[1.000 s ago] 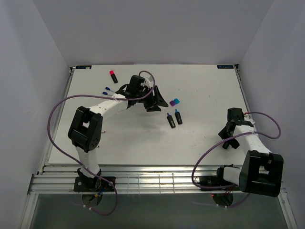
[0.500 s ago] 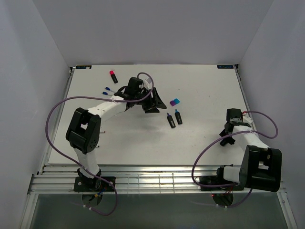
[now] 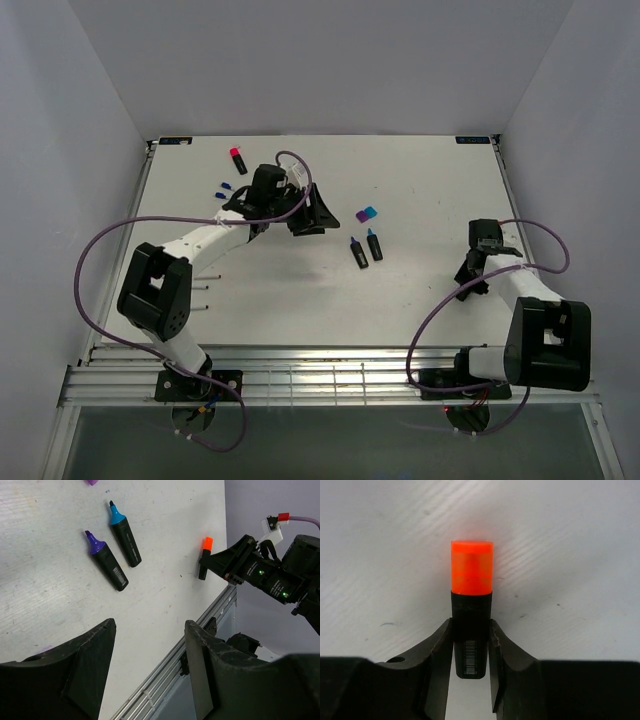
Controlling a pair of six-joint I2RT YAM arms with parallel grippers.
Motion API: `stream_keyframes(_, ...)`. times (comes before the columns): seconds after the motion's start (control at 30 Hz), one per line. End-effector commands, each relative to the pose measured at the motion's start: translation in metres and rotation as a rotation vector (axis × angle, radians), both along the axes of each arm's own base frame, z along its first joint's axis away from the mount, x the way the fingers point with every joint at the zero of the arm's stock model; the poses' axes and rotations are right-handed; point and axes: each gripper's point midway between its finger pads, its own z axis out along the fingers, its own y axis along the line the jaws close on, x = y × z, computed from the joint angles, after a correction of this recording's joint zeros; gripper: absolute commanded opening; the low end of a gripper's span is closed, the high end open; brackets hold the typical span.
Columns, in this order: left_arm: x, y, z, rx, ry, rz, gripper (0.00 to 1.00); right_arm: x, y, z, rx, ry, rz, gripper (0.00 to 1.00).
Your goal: Open the pen caps
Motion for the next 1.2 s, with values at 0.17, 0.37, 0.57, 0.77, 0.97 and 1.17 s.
stream_keyframes(0.17, 0.005, 0.018, 0.032, -0.277, -0.005, -0.035, 0.68, 0.056, 0.111, 0.088, 0.147, -0.293, 0.644, 0.08)
stream_keyframes(0.37, 0.011, 0.009, 0.031, -0.288, 0.018, -0.047, 0.71, 0.041, 0.214, 0.113, 0.359, -0.414, 1.039, 0.08)
stream_keyframes(0.57, 0.012, -0.005, 0.028, -0.261, 0.018, -0.038, 0.72, 0.035, 0.275, 0.124, 0.450, -0.421, 1.204, 0.08)
stream_keyframes(0.77, 0.008, -0.011, 0.010, -0.205, 0.030, -0.002, 0.72, 0.038, 0.315, 0.148, 0.508, -0.475, 1.253, 0.08)
stream_keyframes(0.97, 0.004, -0.014, -0.003, -0.182, 0.060, 0.012, 0.67, 0.040, 0.342, 0.157, 0.547, -0.488, 1.278, 0.08)
stream_keyframes(1.17, 0.003, -0.011, -0.003, -0.169, 0.054, 0.032, 0.54, 0.042, 0.359, 0.160, 0.551, -0.486, 1.294, 0.08)
